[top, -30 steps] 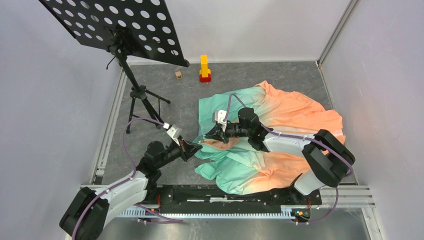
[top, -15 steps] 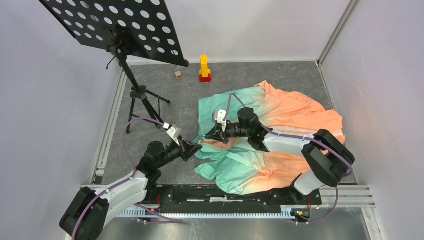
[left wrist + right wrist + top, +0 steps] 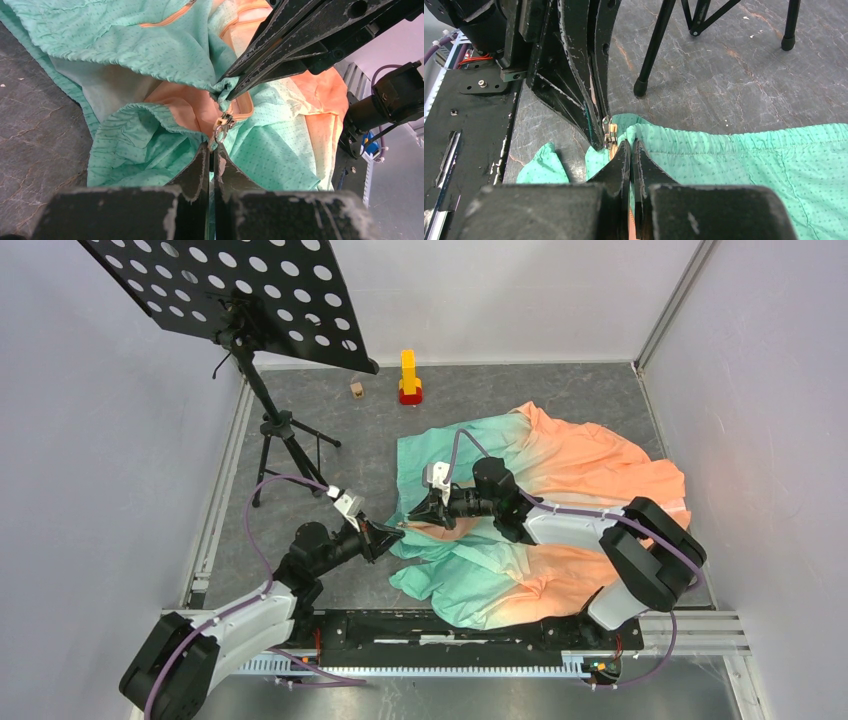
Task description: Zip up the jacket
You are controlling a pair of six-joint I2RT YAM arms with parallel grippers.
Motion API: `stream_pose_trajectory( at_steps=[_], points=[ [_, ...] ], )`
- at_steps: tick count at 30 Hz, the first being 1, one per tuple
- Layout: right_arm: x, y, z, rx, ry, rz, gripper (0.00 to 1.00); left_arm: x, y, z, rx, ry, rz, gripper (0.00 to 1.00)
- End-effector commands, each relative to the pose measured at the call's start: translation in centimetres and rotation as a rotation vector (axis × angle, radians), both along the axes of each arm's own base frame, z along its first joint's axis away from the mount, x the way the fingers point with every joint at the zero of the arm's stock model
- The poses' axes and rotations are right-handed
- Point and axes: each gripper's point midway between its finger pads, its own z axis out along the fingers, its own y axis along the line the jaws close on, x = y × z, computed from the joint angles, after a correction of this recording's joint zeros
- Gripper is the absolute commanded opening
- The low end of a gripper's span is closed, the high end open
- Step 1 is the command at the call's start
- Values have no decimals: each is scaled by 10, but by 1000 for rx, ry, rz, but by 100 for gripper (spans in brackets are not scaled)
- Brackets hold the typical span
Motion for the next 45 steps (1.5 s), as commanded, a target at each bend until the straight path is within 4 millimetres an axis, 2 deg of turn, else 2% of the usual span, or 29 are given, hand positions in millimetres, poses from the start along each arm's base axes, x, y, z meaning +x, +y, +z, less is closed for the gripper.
stream_pose_trajectory(
  at_steps=[1, 20, 28, 37, 45],
  points=[
    [1, 10, 24, 73, -41, 20, 0, 5, -3, 12, 10, -88, -16, 2],
    [2, 21, 23, 54, -31, -7, 1, 5, -2, 13, 8, -89, -11, 2],
    [8, 21, 34, 87, -2, -85, 0, 8, -1, 11, 12, -67, 6, 2],
    [-1, 37, 41, 128, 49, -59, 0, 11, -1, 5, 12, -16, 31, 2],
    [-4, 48, 45, 161, 113, -45, 0, 12, -8, 13, -13, -15, 11, 2]
  ],
)
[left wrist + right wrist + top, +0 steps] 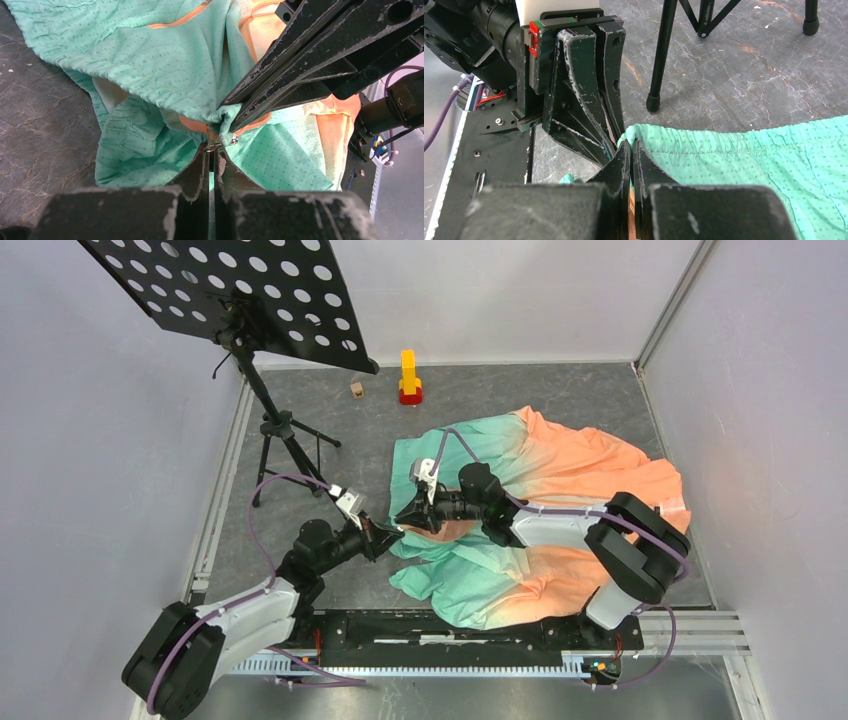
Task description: Zip up the jacket
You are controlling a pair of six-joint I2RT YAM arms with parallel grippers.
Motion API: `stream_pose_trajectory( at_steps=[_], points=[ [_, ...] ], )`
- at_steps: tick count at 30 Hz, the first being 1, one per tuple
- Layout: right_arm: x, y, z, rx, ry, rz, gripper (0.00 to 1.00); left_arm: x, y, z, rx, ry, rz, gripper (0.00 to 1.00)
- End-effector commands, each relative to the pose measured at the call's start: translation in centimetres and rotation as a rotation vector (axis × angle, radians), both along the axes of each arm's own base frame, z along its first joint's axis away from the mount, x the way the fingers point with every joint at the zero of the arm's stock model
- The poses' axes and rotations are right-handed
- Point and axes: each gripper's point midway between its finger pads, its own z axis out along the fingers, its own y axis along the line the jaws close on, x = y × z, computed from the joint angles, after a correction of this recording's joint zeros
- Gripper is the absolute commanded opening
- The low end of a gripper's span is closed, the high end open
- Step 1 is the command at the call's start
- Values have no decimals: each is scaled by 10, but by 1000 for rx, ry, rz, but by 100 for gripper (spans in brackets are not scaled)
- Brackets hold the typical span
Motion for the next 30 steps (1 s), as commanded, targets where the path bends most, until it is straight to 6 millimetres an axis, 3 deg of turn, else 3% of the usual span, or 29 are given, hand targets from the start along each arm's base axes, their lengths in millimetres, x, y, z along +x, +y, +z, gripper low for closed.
stream_pose_trajectory(
  at_steps=[1, 11, 15, 18, 22, 30],
  points=[
    [4, 21, 45, 135, -35, 18, 0, 7, -10, 24, -42, -55, -14, 2],
    [10, 16, 47, 158, -5, -7, 0, 6, -3, 19, -71, 13, 48, 2],
    [16, 11, 50, 171, 8, -27, 0, 8, 4, 16, -74, 63, 104, 10],
    [21, 8, 53, 187, 18, -32, 1, 9, 9, 13, -72, 117, 151, 23],
    [25, 8, 53, 192, 22, -37, 0, 5, 13, 18, -116, 161, 183, 47],
    [32, 7, 53, 191, 47, -71, 0, 1, 28, 31, -233, 324, 328, 71]
  ],
)
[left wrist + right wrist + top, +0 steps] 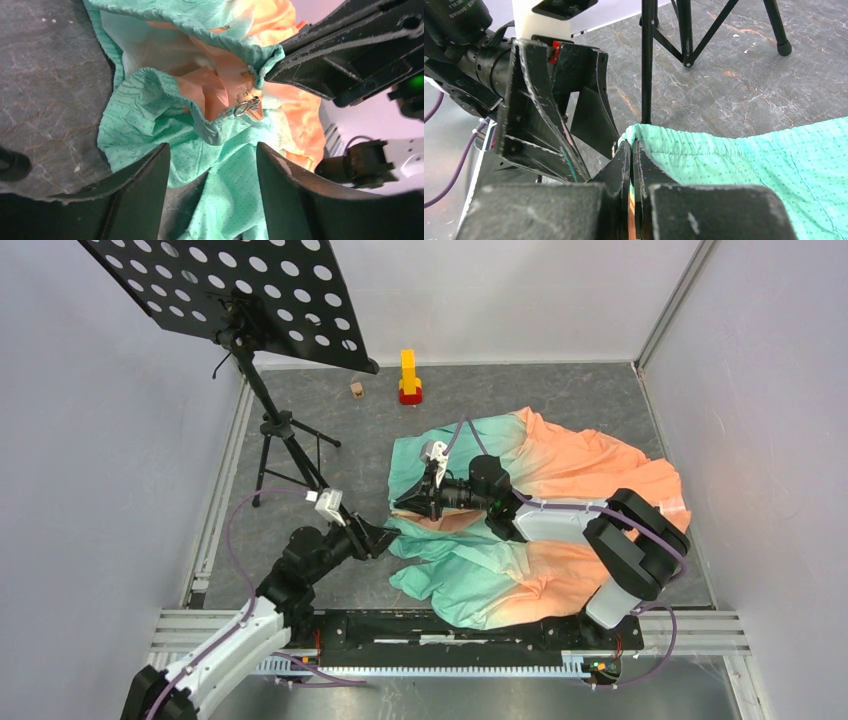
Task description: Zip up the jacket
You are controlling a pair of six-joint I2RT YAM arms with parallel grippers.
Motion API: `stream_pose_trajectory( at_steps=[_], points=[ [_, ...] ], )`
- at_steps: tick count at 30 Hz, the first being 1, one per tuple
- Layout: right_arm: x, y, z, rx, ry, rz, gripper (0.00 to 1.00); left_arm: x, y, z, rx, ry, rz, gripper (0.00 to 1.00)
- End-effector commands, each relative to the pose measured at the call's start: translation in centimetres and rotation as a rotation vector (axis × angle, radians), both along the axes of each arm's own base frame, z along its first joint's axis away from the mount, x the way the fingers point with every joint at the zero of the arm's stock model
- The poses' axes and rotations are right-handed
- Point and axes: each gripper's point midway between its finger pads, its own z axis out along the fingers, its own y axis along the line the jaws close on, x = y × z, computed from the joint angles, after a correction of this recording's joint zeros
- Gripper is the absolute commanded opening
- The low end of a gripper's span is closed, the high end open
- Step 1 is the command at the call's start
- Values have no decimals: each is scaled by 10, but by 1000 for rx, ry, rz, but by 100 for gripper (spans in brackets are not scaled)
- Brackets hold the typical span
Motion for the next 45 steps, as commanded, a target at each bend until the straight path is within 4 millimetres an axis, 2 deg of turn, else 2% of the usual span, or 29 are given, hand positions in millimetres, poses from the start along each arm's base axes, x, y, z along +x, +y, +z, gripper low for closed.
stream_pose_trajectory(
  at_steps=[1, 5, 9, 13, 18, 20, 24, 41, 45],
  points=[
    [10, 7, 26, 65, -25, -16, 0, 0, 8, 19, -113, 149, 120, 72],
    [10, 8, 27, 61, 4, -16, 0, 0, 19, 40, -125, 194, 190, 73],
    [12, 9, 27, 42, 35, -16, 0, 7, 34, 59, -64, 217, 284, 74],
    [12, 10, 26, 39, 63, -4, 0, 15, 29, 74, 12, 166, 244, 73],
    [12, 10, 25, 32, 93, 8, 0, 23, 13, 87, 51, 70, 149, 62],
    [13, 10, 25, 32, 93, 9, 0, 27, 10, 86, 71, 61, 134, 56],
    [13, 11, 25, 31, 97, 14, 0, 29, -1, 87, 70, 56, 83, 53],
    [13, 11, 26, 37, 95, 18, 0, 33, -6, 80, 80, 75, 72, 28],
    [13, 11, 26, 37, 96, 17, 0, 32, -6, 80, 82, 76, 68, 26]
  ],
)
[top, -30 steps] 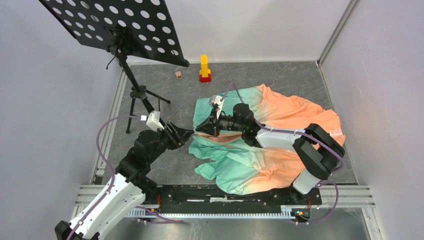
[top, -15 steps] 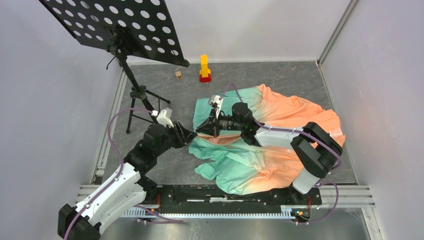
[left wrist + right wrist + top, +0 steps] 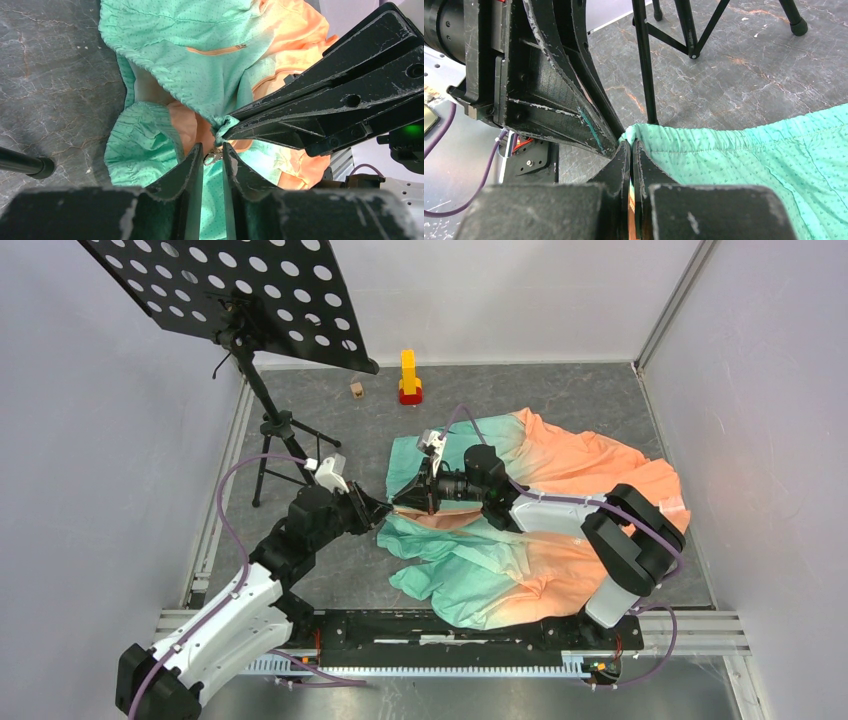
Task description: Zip up the jacket
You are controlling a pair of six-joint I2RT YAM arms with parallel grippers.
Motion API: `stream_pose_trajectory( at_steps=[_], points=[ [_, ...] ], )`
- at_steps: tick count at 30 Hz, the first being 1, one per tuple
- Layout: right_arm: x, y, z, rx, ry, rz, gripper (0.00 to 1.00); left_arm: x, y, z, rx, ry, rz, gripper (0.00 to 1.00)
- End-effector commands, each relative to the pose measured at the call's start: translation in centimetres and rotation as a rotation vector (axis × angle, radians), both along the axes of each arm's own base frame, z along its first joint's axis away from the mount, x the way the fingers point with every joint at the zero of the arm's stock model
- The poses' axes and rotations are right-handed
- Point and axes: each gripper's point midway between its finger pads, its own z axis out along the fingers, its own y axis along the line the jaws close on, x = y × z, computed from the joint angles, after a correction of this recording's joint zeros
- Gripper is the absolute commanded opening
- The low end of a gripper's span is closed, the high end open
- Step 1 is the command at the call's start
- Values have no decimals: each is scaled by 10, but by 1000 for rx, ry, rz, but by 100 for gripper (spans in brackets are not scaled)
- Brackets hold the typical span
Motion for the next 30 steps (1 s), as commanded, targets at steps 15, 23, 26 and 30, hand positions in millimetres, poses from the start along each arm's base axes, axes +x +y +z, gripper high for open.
stream_pose_trajectory(
  at_steps=[15, 23, 26, 30],
  points=[
    [5, 6, 24, 53, -44, 11, 0, -3, -11, 28, -44, -62, -66, 26],
    [5, 6, 25, 57, -49, 16, 0, -16, -20, 42, -65, -83, -163, 43],
    [4, 7, 26, 60, -49, 19, 0, -19, -26, 57, -89, -112, -200, 41],
    [4, 7, 28, 64, -53, 22, 1, -9, -13, 55, -53, -69, -99, 37]
  ],
)
